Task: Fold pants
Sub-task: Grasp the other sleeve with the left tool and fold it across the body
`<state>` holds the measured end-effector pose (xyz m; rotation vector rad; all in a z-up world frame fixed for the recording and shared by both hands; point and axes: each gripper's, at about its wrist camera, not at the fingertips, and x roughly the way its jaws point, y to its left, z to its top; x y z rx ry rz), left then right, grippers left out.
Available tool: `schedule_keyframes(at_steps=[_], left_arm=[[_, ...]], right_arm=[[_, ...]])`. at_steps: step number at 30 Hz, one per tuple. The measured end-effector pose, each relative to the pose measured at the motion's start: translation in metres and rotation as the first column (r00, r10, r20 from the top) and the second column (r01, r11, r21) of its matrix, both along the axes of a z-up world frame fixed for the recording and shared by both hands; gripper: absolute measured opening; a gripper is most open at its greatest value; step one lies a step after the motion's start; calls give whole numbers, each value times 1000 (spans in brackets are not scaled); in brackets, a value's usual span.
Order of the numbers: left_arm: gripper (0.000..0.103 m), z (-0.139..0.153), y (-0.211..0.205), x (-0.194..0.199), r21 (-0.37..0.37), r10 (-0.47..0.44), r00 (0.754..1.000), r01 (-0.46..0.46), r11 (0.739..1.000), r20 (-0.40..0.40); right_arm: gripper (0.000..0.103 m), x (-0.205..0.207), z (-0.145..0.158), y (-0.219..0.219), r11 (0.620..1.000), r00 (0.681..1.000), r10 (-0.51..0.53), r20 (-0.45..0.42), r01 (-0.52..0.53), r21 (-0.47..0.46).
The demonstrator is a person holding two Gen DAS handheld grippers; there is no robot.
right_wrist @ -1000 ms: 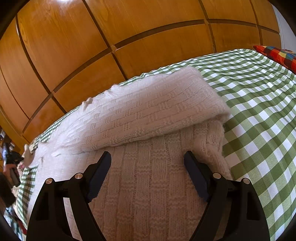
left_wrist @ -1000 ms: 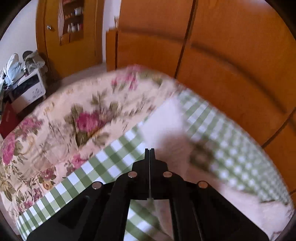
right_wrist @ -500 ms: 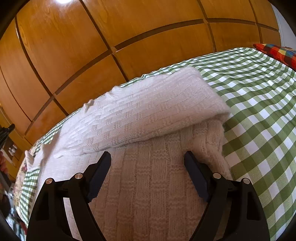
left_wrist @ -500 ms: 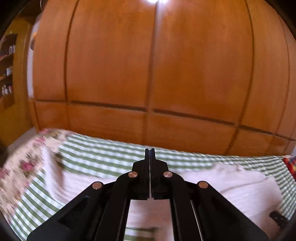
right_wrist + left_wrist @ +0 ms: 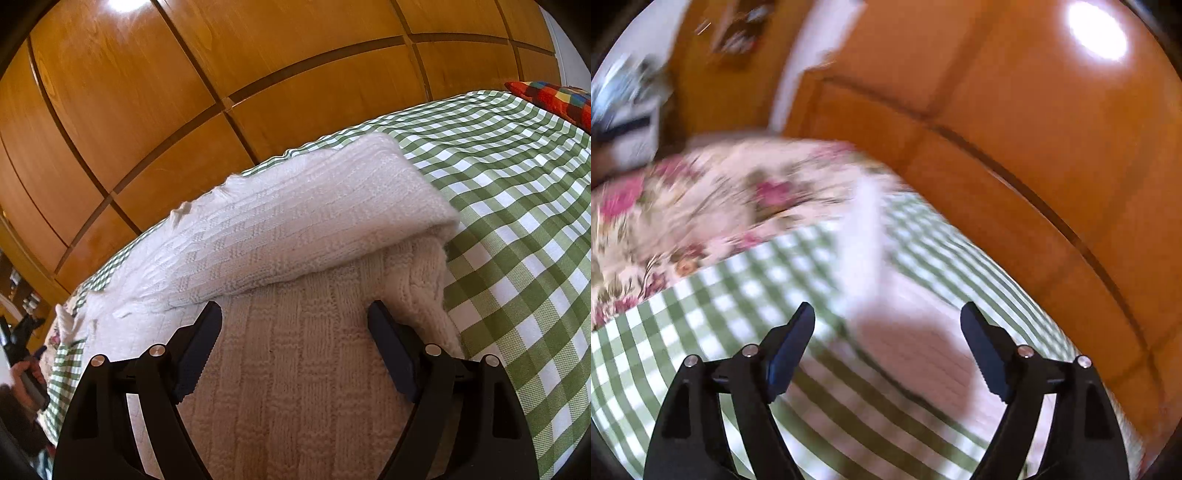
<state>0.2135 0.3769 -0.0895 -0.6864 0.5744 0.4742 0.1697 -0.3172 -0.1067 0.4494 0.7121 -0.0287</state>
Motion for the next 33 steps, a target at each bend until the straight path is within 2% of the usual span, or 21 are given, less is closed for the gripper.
schedule_keyframes(at_steps=[2, 4, 6, 7, 8, 9, 10, 12, 13, 15, 18, 20, 23, 25, 27, 28, 30, 31, 33], left_arm=[[80, -18, 29, 3, -110, 43, 999, -44, 993, -11], [80, -38, 50, 7, -239, 69, 998, -64, 969, 13], [76, -46, 55, 21, -310, 32, 999, -20, 951, 35], [74, -48, 56, 28, -318, 15, 999, -1, 948, 43], [67, -51, 58, 35, -325, -1, 999, 18, 945, 52], [51, -53, 59, 43, -339, -22, 998, 42, 940, 65], [44, -57, 59, 50, -367, -29, 997, 53, 929, 71], [11, -61, 55, 60, -414, -28, 996, 59, 908, 80], [11, -59, 53, 62, -405, -14, 997, 41, 913, 70], [10, -40, 40, 63, -304, 5, 997, 18, 953, 73], [9, 0, 3, 64, -162, -63, 990, 84, 983, 130], [9, 28, -32, 61, -78, -133, 975, 149, 986, 177], [9, 54, -76, 65, -14, -239, 947, 248, 969, 215], [9, 65, -107, 65, 1, -312, 923, 320, 947, 224], [9, 77, -150, 61, 50, -393, 889, 393, 918, 234], [9, 82, -181, 61, 95, -465, 856, 456, 885, 223], [9, 87, -229, 53, 190, -552, 812, 521, 832, 191], [9, 86, -258, 49, 230, -603, 778, 563, 793, 175], [9, 79, -302, 43, 270, -663, 736, 616, 740, 136]], right_arm=[[80, 1, 0, 1, 1000, 1000, -1, -5, 1, -7], [80, 2, -1, 2, 1000, 1000, -1, -10, 1, -15], [80, 2, -1, 2, 1000, 1000, -1, -15, 1, -22], [80, 3, -1, 3, 1000, 1000, -2, -18, 1, -27], [80, 3, -1, 4, 999, 1000, -2, -21, 1, -32], [81, 4, -1, 4, 999, 1000, 0, -22, -1, -34], [81, 4, -1, 4, 999, 1000, 1, -24, -2, -38], [81, 5, -1, 5, 999, 1000, 0, -26, -1, -42], [81, 5, -1, 5, 999, 1000, 0, -26, -1, -42], [81, 5, -1, 5, 999, 1000, 1, -25, -2, -41], [81, 5, -1, 5, 999, 1000, 0, -26, -2, -43], [81, 4, -1, 5, 999, 1000, 1, -25, -2, -40], [81, 4, -2, 4, 999, 1000, 1, -21, -2, -34], [81, 4, -2, 4, 1000, 1000, 1, -19, -2, -31], [81, 3, -2, 3, 1000, 1000, 2, -15, -2, -24], [81, 3, -2, 3, 1000, 1000, 2, -13, -2, -22], [81, 2, -2, 3, 1000, 1000, 2, -10, -2, -16], [81, 2, -2, 3, 1000, 1000, 2, -9, -2, -14], [81, 2, -3, 3, 1000, 1000, 3, -7, -3, -11]])
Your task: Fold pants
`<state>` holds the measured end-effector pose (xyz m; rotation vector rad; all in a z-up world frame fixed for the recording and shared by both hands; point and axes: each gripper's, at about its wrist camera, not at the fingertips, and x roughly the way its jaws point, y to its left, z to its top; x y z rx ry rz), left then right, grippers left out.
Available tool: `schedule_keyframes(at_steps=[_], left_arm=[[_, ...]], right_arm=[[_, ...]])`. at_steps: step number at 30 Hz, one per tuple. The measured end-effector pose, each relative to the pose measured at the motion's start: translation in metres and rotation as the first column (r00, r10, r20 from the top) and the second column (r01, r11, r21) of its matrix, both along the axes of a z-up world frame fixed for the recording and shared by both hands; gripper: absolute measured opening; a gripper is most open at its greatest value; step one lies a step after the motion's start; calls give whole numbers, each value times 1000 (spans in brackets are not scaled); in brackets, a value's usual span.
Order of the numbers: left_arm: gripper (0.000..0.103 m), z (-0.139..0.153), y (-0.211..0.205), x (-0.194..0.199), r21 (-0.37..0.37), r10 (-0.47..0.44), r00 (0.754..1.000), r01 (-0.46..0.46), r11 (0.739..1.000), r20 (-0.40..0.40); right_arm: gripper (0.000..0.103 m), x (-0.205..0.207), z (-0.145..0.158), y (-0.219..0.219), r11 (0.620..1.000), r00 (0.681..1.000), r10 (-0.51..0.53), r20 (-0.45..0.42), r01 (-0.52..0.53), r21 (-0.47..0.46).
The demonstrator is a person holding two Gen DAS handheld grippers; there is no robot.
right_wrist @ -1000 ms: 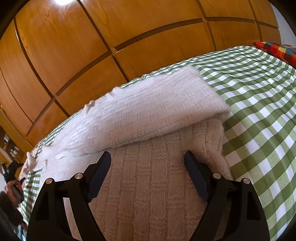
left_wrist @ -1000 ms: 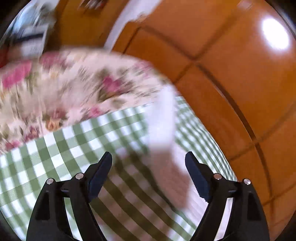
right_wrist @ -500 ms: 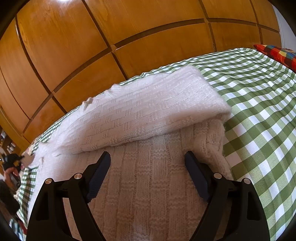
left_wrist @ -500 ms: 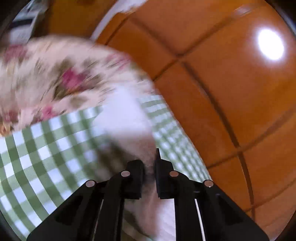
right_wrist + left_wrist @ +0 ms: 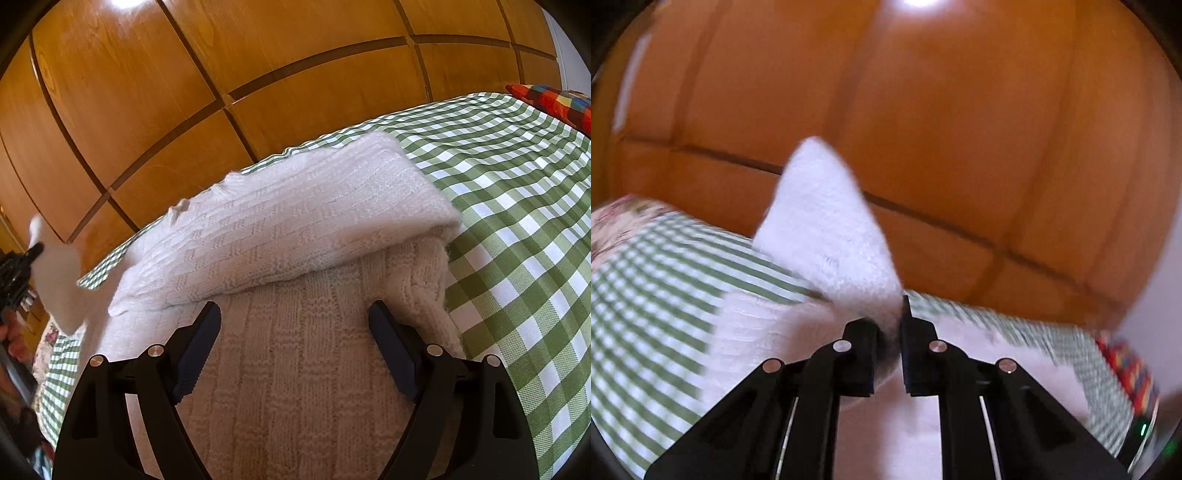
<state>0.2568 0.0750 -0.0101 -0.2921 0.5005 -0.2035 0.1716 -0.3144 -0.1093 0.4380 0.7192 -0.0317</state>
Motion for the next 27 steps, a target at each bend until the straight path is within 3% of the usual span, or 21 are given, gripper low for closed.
schedule_keyframes(at_steps=[4, 7, 9, 11, 14, 16, 20, 23, 25, 27], left_arm=[[10, -29, -69, -7, 34, -88, 995, 90, 995, -38], [18, -50, -103, -9, 95, -134, 988, 141, 985, -76], [50, -61, -113, -11, 128, -167, 981, 178, 976, -97], [66, -67, -109, -19, 141, -182, 979, 194, 971, -92], [72, -64, -98, -43, 114, -192, 979, 199, 973, -69], [74, -60, -79, -59, 113, -149, 987, 155, 981, -63], [74, -73, -19, -72, 84, 23, 994, -14, 996, -106], [68, -93, 24, -73, 23, 147, 968, -145, 989, -202], [66, -110, 46, -69, -65, 177, 943, -202, 977, -282], [66, -123, 59, -67, -133, 179, 927, -233, 963, -329]], right_arm=[[81, 0, 0, -1, 1000, 1000, 1, 4, -1, 8], [81, -1, 0, -2, 1000, 1000, 0, 8, 0, 17], [81, -2, 0, -2, 1000, 1000, 0, 9, -1, 20], [81, -3, 0, -2, 1000, 1000, 0, 12, 0, 24], [81, -5, 0, -2, 1000, 1000, -1, 16, 0, 31], [81, -7, 2, -1, 1000, 1000, -5, 24, 4, 31], [81, -15, 19, 4, 999, 997, 12, 76, -14, 29], [71, -12, 32, 16, 994, 993, 76, 94, -83, 65], [64, 3, 37, 29, 983, 988, 136, 74, -144, 113], [64, 19, 39, 37, 977, 986, 158, 59, -165, 138]])
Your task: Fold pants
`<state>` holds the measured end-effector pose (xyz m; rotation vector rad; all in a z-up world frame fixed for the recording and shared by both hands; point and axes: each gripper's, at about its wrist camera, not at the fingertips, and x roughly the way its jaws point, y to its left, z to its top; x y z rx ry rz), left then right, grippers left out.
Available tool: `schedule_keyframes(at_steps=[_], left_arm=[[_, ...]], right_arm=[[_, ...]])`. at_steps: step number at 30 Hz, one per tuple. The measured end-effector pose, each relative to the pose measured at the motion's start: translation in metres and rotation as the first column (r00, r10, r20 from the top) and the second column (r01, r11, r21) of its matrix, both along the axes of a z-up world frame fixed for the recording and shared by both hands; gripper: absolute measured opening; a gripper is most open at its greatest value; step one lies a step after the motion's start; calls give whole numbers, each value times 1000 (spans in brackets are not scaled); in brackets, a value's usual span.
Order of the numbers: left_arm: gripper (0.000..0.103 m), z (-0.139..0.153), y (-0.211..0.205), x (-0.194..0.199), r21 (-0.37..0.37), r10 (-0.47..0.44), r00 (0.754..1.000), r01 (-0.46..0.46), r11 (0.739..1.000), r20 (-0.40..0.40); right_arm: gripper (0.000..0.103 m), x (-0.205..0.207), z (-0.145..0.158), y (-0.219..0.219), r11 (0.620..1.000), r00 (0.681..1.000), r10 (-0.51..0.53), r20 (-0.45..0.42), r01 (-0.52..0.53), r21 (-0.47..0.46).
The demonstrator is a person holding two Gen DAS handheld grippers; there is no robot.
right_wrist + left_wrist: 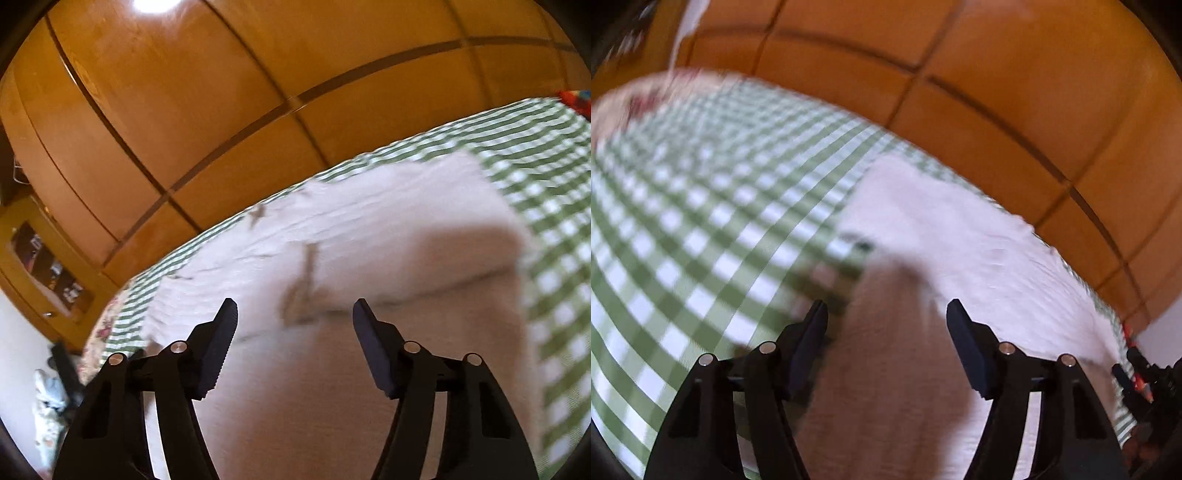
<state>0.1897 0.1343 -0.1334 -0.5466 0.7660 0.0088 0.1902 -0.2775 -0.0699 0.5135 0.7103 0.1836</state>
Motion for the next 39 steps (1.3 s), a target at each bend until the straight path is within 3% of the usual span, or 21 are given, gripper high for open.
schedule_keyframes(at_steps=[4, 7, 9, 11, 12, 14, 18, 20, 24, 28, 32, 36, 39], left_arm=[[67, -8, 3, 0, -42, -4, 1000, 5, 999, 17], [68, -11, 5, 0, -63, -6, 1000, 8, 998, 24], [70, -7, 6, -3, -73, -9, 999, 12, 997, 32], [72, -7, 8, -5, -89, -12, 999, 15, 996, 41], [73, -5, 8, -6, -95, -7, 999, 11, 995, 43], [76, 1, 8, -7, -87, -2, 999, 6, 996, 35], [80, 18, 5, 0, 12, 7, 1000, -8, 1000, 9], [80, 21, -3, 13, 80, -26, 999, 29, 996, -37], [80, 24, -20, 40, 225, -68, 991, 93, 970, -113], [80, 26, -22, 77, 320, 1, 992, 39, 946, -123], [82, 21, -5, 88, 318, 94, 991, -61, 946, -90], [82, 4, 16, 71, 155, 116, 990, -103, 982, -76], [84, 5, 18, 61, 134, 108, 992, -98, 986, -70]], right_arm=[[60, 32, -1, 15, 999, 998, 42, -44, -41, 4], [54, 49, -16, 21, 999, 987, 21, -161, -16, 31], [49, 50, -25, 24, 997, 983, 3, -182, 12, 81], [31, 51, -30, 31, 995, 983, 16, -182, 2, 99], [16, 52, -31, 37, 994, 982, 39, -184, -20, 104], [7, 54, -22, 39, 995, 985, 61, -159, -48, 85], [6, 68, 16, 34, 998, 996, 62, -65, -60, 21], [6, 80, 27, 34, 997, 996, 77, -52, -77, 6], [6, 94, 41, 39, 995, 995, 99, -24, -99, -4], [6, 103, 65, 36, 997, 996, 77, 48, -77, -4], [6, 108, 64, 28, 998, 998, 31, 58, -27, -64], [6, 117, 11, 16, 997, 997, 15, -72, -20, -77], [6, 117, -21, 6, 999, 992, -15, -123, 10, -38]])
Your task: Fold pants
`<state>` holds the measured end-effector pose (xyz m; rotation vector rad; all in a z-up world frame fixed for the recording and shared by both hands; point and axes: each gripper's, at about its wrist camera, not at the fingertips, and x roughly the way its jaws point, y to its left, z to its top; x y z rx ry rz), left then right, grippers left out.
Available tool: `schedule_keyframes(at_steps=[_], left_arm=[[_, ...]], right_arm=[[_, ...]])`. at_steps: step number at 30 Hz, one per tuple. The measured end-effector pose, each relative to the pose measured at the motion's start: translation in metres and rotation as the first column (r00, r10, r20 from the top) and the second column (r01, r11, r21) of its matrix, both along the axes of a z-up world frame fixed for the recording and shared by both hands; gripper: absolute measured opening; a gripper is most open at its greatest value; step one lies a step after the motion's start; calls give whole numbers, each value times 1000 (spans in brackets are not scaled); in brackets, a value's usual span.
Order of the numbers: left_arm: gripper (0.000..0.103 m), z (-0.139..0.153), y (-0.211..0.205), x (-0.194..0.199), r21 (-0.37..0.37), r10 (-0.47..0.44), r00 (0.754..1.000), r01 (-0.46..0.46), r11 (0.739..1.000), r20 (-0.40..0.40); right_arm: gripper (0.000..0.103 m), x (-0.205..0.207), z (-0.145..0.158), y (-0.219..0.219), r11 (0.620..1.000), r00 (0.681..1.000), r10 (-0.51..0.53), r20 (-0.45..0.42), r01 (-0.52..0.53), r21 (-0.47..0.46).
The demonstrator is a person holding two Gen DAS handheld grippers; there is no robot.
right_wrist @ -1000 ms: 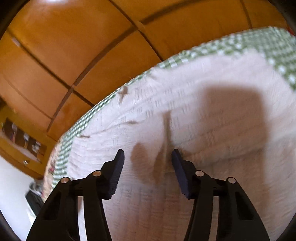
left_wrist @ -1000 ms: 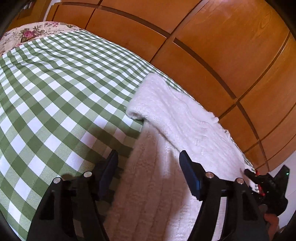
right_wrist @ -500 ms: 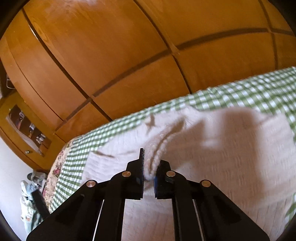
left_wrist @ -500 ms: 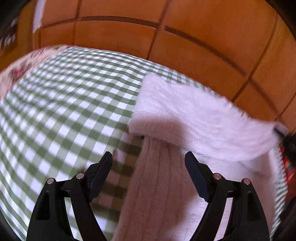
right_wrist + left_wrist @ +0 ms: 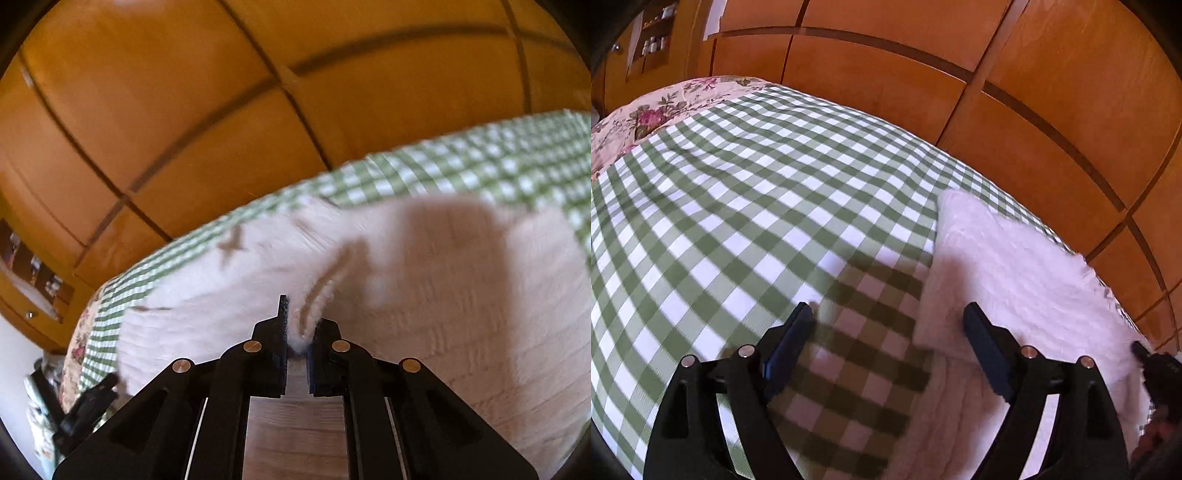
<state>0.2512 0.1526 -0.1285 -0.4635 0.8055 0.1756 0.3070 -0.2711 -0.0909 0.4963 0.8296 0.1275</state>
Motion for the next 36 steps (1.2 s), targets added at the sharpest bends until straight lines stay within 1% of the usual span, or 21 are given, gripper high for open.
schedule_keyframes(at_steps=[4, 7, 9, 11, 13, 14, 15, 17, 18, 19, 20, 21, 23, 24, 26, 28, 30, 31, 32, 33, 36], left_arm=[[86, 7, -11, 2, -7, -62, 998, 63, 998, 25], [88, 19, -32, 11, 69, -81, 995, 77, 995, 57], [88, 17, -42, 24, 126, -95, 995, 92, 988, 14], [89, 2, -48, 34, 154, -106, 992, 115, 981, -64], [89, -4, -41, 37, 116, -102, 992, 110, 987, -76], [89, -2, -41, 36, 116, -102, 992, 110, 987, -72], [89, -1, -41, 35, 118, -104, 992, 112, 987, -70], [89, 6, -38, 30, 104, -92, 994, 98, 990, -62], [88, 12, -36, 25, 105, -74, 996, 79, 991, -49], [88, 21, -35, 19, 108, -60, 998, 61, 992, -11], [88, 27, -39, 15, 112, -63, 998, 60, 992, 23], [88, 35, -45, 13, 132, -79, 995, 70, 989, 62], [88, 46, -59, 16, 169, -135, 986, 118, 979, 97], [88, 48, -67, 22, 181, -171, 980, 151, 972, 102], [88, 46, -83, 37, 222, -218, 972, 195, 955, 86], [88, 34, -91, 56, 250, -242, 970, 226, 942, 35], [90, 13, -85, 73, 276, -192, 979, 203, 940, -66], [90, 1, -72, 80, 246, -162, 980, 186, 951, -112], [92, -5, -60, 82, 165, -158, 982, 174, 971, -105], [92, -5, -51, 81, 134, -135, 987, 146, 980, -87], [93, -6, -51, 79, 169, -113, 990, 127, 977, -88]], right_arm=[[6, -2, -9, -6, 998, 1000, -16, -7, 17, 53], [6, -5, 14, -5, 1000, 998, -14, 64, 15, -11], [6, -6, 23, -4, 999, 996, -13, 87, 16, -35], [6, 0, 14, -2, 998, 999, -7, 40, 10, -68], [6, 0, -7, -1, 995, 999, -18, -43, 14, -100], [6, -3, -14, -3, 995, 998, -25, -50, 20, -94], [7, -10, -15, -6, 997, 999, -37, -16, 36, -74], [15, -15, -12, -12, 998, 999, -49, -8, 48, -46], [32, -19, -7, -15, 997, 998, -62, -2, 62, -37], [61, -25, -1, -16, 996, 997, -77, 17, 77, -47], [70, -35, 11, -17, 990, 991, -109, 79, 116, -79], [71, -41, 20, -16, 987, 985, -111, 134, 125, -101], [64, -41, 40, 3, 976, 977, -10, 213, 56, -211], [55, -39, 45, 14, 965, 976, 46, 213, 11, -261], [50, -24, 46, 42, 934, 973, 164, 163, -100, -344], [43, -8, 33, 53, 924, 975, 206, 81, -166, -346], [43, 7, 12, 49, 924, 987, 162, -19, -158, -347], [38, 9, 1, 45, 926, 990, 130, -53, -141, -351], [38, 7, -8, 34, 945, 992, 118, -33, -122, -304], [37, 1, -12, 27, 955, 994, 112, -3, -109, -276], [36, -8, -14, 22, 963, 995, 92, 40, -78, -257]])
